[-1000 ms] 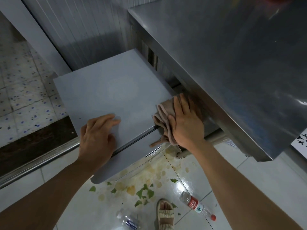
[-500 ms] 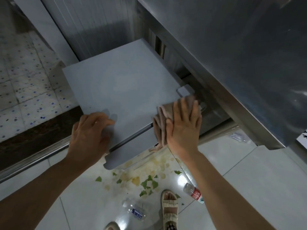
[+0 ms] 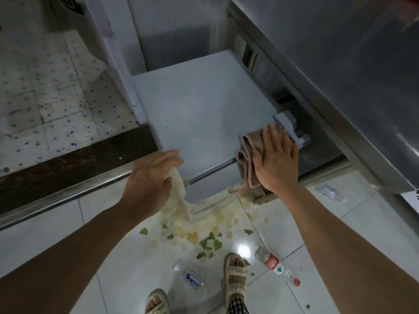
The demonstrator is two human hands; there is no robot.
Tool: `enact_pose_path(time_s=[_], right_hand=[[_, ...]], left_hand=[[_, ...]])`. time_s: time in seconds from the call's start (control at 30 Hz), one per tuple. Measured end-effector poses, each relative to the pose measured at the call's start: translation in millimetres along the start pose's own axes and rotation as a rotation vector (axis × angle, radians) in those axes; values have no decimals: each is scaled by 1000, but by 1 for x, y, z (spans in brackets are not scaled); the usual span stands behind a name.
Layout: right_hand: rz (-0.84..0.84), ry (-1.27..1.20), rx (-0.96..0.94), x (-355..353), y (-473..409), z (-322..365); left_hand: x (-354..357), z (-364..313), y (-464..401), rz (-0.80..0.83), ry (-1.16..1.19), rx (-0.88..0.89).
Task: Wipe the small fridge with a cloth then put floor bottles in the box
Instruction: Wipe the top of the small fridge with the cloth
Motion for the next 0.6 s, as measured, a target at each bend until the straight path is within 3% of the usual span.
enact_pose_path(time_s=[0.1,0.23,0.37,0.6], right_hand=[[-22,-73,44,7,14,32],[-115,-74,-106,26,68,104],[-104,-58,-257,45,101,150],[-234,94,-621,53,107,118]], left_hand=[[-3,6,11,39,31,5],[-9,14,26,77,53,-53],[-15,16,42,84,41,-68],[-14,-2,41,46,35,-55]])
Point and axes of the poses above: each hand's wrist, its own y-axis away from the middle knuckle, its own x-axis out of the palm, z = x × y, the point moved 2 cm from there along -y, towards the middle knuckle, and after that the axes turned 15 degrees about z, right-handed, at the moved point
